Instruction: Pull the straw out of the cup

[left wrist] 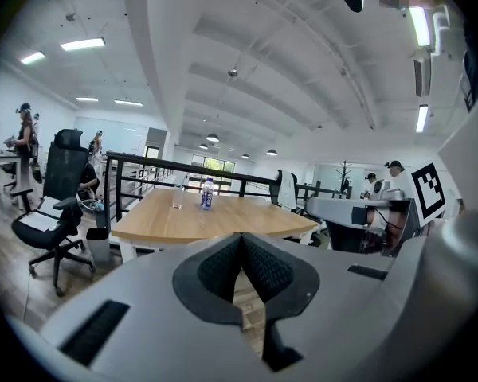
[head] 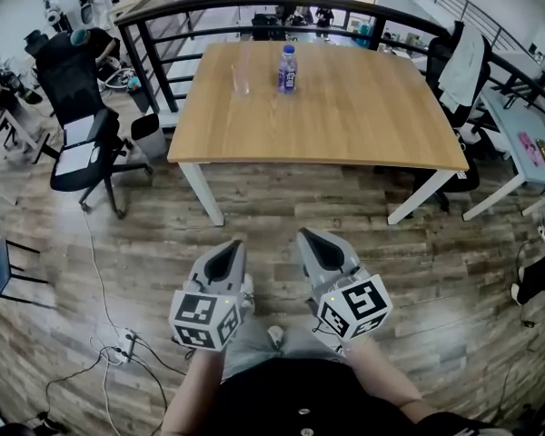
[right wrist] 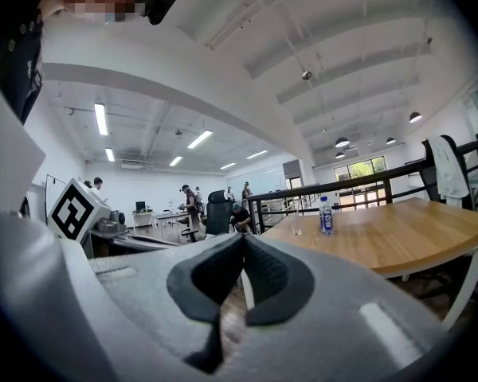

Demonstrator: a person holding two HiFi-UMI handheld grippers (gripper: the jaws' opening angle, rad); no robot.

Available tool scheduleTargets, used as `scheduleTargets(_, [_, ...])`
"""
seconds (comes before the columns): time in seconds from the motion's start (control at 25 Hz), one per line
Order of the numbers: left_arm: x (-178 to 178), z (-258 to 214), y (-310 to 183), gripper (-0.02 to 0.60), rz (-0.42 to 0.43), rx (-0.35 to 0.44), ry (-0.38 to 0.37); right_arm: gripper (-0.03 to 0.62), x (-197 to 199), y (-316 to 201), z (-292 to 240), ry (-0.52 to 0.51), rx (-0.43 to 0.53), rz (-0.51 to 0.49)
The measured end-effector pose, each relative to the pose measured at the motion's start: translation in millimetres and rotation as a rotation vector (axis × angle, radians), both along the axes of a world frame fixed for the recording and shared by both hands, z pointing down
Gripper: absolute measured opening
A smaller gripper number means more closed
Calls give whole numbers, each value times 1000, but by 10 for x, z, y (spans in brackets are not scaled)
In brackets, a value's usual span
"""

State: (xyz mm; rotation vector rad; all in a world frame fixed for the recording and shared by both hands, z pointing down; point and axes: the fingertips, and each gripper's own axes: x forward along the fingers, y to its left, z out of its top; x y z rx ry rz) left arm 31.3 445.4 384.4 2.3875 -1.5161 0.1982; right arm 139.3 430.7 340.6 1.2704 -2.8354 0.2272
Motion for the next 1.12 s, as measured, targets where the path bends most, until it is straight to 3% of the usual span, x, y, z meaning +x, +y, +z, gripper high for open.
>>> scheduleTargets(0.24, [-125, 120, -430, 15, 9, -21, 80, -2, -101, -408, 110, 4, -7, 16])
scheduleTargets(0.64, [-815, 37, -1702, 15, 12, -19, 119, -2, -791, -1586, 99, 53, 6, 10])
scheduleTargets(0.92, [-1241, -35, -2519, 15, 60, -14, 103, -2, -1275, -2403, 15, 40, 17, 48])
scheduleTargets(1.12, [-1351, 86, -2884, 15, 109, -35, 80, -2, -1507, -2754, 128, 48, -4, 51])
